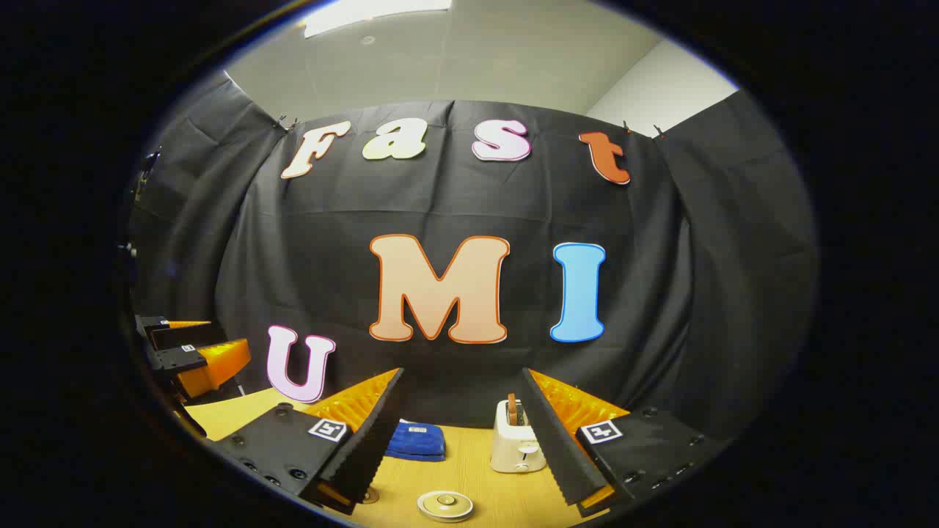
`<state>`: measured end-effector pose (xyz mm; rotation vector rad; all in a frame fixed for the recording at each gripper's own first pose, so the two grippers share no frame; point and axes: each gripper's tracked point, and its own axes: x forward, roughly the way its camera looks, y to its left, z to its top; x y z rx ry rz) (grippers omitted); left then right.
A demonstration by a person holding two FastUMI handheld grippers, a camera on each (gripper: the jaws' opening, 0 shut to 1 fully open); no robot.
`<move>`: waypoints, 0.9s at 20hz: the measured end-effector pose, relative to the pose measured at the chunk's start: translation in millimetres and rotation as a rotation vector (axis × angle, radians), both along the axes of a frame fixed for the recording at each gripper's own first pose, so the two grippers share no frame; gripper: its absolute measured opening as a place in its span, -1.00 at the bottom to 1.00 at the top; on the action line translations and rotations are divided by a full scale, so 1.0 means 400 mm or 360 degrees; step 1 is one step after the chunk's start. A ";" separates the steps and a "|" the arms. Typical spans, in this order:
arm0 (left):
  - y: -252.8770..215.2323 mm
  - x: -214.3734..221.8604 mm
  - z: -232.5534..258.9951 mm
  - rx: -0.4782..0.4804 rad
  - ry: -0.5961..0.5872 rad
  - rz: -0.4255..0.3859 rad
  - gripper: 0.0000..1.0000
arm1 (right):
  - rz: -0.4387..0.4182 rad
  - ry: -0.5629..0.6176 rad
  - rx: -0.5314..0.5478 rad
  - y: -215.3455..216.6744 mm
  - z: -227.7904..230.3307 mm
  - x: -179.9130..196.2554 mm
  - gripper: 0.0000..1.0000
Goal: Open the teacup lid with one hand, grasp the water bottle and pour water into the teacup with the other hand; after pouring, place the water bottle on the coaster and then close the teacup lid.
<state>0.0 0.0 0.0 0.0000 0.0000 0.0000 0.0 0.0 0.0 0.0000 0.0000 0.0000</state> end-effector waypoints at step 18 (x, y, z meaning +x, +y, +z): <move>0.002 -0.035 0.005 0.0015 0.0010 0.0077 0.89 | 0.0088 0.0096 -0.0052 -0.001 -0.088 0.008 1.00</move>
